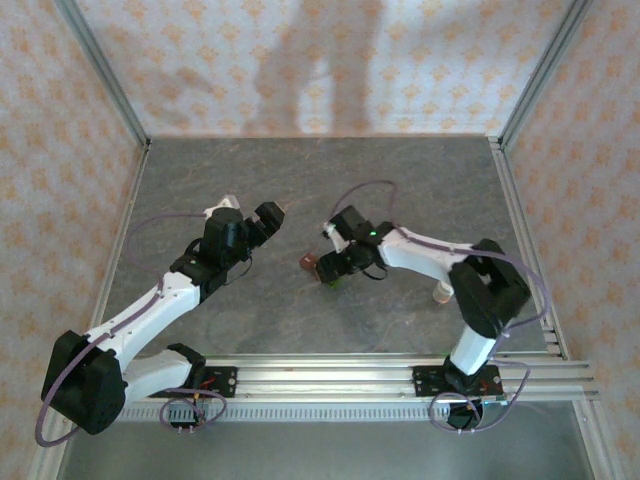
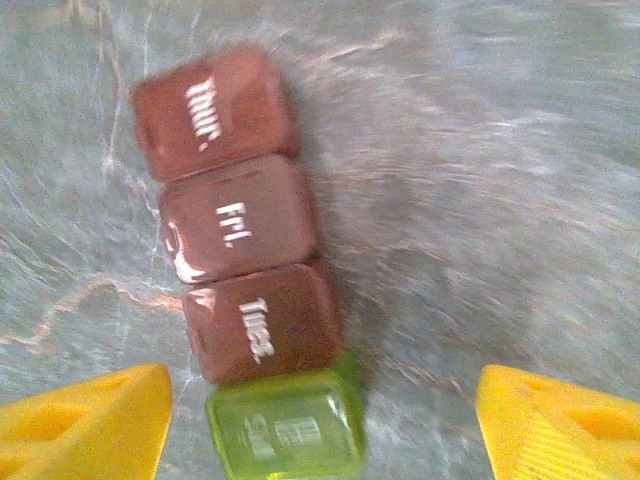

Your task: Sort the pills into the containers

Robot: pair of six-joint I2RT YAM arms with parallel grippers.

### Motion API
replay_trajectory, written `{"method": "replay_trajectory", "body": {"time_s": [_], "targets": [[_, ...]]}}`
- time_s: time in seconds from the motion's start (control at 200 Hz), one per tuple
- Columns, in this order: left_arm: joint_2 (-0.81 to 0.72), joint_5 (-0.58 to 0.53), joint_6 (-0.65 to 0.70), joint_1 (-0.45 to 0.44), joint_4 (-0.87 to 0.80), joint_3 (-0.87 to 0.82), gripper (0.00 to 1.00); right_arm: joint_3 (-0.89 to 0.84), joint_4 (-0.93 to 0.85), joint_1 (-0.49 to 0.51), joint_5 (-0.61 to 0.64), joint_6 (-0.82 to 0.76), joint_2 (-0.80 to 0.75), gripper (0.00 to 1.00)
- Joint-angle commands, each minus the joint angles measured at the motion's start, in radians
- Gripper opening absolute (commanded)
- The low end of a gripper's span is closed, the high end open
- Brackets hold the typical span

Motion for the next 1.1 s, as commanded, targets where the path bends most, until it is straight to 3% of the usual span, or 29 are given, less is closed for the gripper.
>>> {"method": "replay_trajectory", "body": {"time_s": [0.0, 0.44, 1.091], "targets": [[0.005, 0.024, 0.040, 0.018, 0.029, 0.010, 1.00, -0.039, 0.114, -0.030, -0.045, 0.122, -0.075, 0.83], [0.079, 0.132, 0.089, 0.039, -0.005, 0.041, 1.00, 0.040, 0.065, 0.066, 0.050, 0.080, 0.068, 0.77], [0.124, 0.152, 0.064, 0.039, 0.026, 0.040, 1.00, 0.113, 0.047, 0.124, 0.091, 0.028, 0.201, 0.71]]}}
